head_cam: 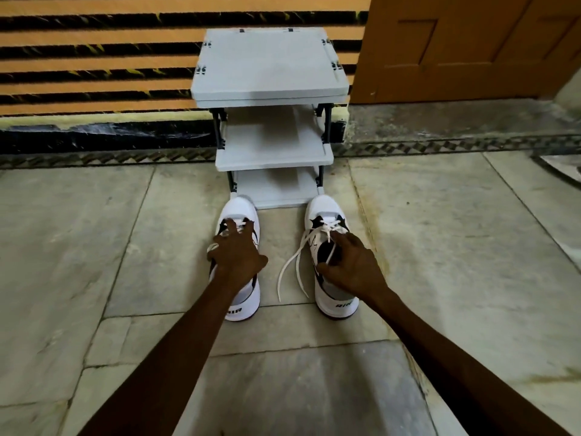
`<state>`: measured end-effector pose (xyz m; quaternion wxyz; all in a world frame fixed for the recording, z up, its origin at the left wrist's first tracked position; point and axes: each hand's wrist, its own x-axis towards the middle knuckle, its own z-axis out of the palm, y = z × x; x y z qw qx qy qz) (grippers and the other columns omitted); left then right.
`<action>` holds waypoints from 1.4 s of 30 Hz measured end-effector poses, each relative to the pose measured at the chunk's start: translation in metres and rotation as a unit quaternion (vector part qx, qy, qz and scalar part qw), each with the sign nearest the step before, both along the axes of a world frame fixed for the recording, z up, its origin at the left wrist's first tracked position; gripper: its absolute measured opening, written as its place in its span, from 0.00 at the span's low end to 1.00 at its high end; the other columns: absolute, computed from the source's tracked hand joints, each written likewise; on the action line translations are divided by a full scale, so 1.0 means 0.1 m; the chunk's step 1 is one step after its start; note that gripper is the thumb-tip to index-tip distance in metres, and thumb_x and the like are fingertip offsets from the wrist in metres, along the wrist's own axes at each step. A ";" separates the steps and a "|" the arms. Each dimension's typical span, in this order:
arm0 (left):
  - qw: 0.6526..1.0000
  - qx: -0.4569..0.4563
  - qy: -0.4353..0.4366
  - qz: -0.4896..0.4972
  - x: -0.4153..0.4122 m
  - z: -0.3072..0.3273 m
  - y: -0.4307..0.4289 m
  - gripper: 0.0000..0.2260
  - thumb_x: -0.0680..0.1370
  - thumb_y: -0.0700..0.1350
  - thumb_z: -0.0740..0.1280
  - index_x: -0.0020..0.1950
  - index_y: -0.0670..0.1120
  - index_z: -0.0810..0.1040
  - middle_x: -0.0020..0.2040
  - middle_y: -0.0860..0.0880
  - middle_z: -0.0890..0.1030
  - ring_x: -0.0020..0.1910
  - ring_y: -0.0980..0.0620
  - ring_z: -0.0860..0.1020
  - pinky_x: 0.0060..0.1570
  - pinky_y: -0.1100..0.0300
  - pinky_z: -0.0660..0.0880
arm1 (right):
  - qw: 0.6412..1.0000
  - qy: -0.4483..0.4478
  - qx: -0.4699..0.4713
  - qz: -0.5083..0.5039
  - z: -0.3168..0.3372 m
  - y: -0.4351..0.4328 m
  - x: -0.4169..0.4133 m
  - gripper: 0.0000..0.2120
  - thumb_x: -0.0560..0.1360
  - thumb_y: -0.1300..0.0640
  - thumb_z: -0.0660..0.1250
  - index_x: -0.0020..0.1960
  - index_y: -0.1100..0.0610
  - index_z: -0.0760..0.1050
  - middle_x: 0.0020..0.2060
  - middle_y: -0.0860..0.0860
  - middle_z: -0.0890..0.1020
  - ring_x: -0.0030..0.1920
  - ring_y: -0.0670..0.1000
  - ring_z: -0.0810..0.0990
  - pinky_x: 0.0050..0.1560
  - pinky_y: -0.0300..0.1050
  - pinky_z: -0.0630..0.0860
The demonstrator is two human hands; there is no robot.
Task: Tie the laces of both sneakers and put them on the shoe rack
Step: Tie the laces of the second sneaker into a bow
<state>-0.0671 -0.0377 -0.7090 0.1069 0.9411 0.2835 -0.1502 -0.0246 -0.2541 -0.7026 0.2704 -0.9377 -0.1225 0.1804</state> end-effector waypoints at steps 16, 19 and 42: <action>0.939 -0.213 -0.226 -0.148 0.15 0.09 -0.46 0.22 0.76 0.39 0.64 0.70 0.45 0.70 0.66 0.42 0.75 0.66 0.42 0.73 0.65 0.50 0.71 | 0.995 0.041 0.079 -0.042 0.04 -0.01 0.06 0.29 0.76 0.48 0.66 0.75 0.48 0.62 0.63 0.58 0.77 0.62 0.60 0.77 0.62 0.54 0.73; 0.934 -0.226 -0.213 -0.175 0.22 0.06 -0.64 0.24 0.76 0.35 0.62 0.72 0.46 0.67 0.67 0.42 0.74 0.65 0.42 0.74 0.63 0.51 0.72 | 0.992 0.055 0.097 -0.061 0.09 -0.07 0.08 0.24 0.77 0.51 0.65 0.72 0.52 0.68 0.65 0.58 0.78 0.63 0.59 0.77 0.63 0.53 0.73; 0.954 -0.235 -0.128 -0.134 -0.01 0.48 -0.29 0.23 0.80 0.59 0.59 0.41 0.42 0.81 0.35 0.44 0.79 0.38 0.48 0.77 0.37 0.57 0.67 | 0.997 0.043 0.059 -0.004 0.17 0.22 0.06 0.15 0.75 0.46 0.68 0.40 0.58 0.80 0.43 0.59 0.84 0.48 0.58 0.82 0.52 0.53 0.75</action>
